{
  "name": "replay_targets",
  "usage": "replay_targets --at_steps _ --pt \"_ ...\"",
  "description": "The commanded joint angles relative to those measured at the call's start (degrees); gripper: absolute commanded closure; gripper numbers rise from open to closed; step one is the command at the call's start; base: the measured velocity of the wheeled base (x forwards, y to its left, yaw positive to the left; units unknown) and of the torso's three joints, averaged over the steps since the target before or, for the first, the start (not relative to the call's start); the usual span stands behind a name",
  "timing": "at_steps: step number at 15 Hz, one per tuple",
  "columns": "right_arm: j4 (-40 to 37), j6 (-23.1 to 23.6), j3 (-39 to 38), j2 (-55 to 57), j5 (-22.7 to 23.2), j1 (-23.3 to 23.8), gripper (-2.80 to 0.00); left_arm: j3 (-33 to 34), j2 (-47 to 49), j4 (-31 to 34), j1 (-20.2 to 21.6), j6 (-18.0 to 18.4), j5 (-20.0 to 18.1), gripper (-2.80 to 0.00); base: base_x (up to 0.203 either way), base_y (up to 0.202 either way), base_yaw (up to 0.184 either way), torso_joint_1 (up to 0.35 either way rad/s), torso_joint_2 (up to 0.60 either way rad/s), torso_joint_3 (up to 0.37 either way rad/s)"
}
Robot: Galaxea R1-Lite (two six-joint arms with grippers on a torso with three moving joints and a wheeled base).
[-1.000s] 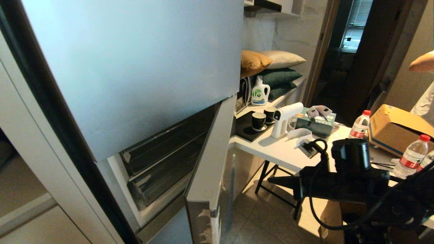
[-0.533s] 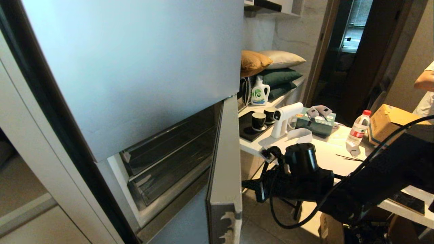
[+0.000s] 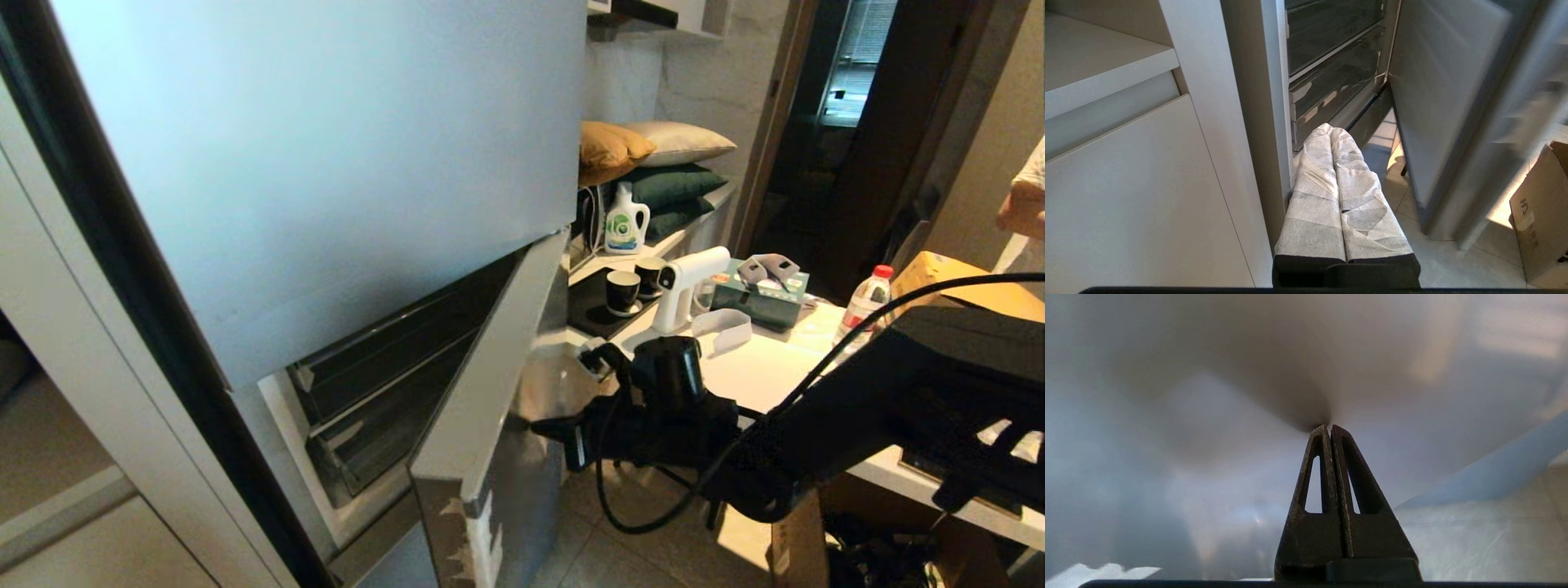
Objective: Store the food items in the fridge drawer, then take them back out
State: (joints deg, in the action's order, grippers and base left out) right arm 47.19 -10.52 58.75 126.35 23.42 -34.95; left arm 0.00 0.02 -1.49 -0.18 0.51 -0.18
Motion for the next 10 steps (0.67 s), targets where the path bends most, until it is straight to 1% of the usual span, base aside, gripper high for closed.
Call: replay_targets --at_steps 1,5,7,10 --pt "0.4 -0.1 3.7 3.2 -1.0 -1.4 0.0 0.6 0.1 0.0 0.0 -0.1 0.0 0.0 0.0 0.0 0.0 0.0 0.0 0.0" --pt "1.2 -0.5 16.3 9.8 -7.7 -3.6 0.0 0.6 0.1 0.0 0.0 0.0 0.0 0.0 0.0 0.0 0.0 0.0 0.0 0.0" --pt "3.1 -0.8 20.4 12.7 -8.5 -4.9 0.0 0.6 0.1 0.0 0.0 0.0 0.0 0.0 0.0 0.0 0.0 0.0 0.0 0.0" --pt "3.6 -0.9 26.2 16.2 -8.5 -5.6 0.0 0.6 0.1 -0.1 0.0 0.0 0.0 0.0 0.0 0.0 0.0 0.0 0.0 0.0"
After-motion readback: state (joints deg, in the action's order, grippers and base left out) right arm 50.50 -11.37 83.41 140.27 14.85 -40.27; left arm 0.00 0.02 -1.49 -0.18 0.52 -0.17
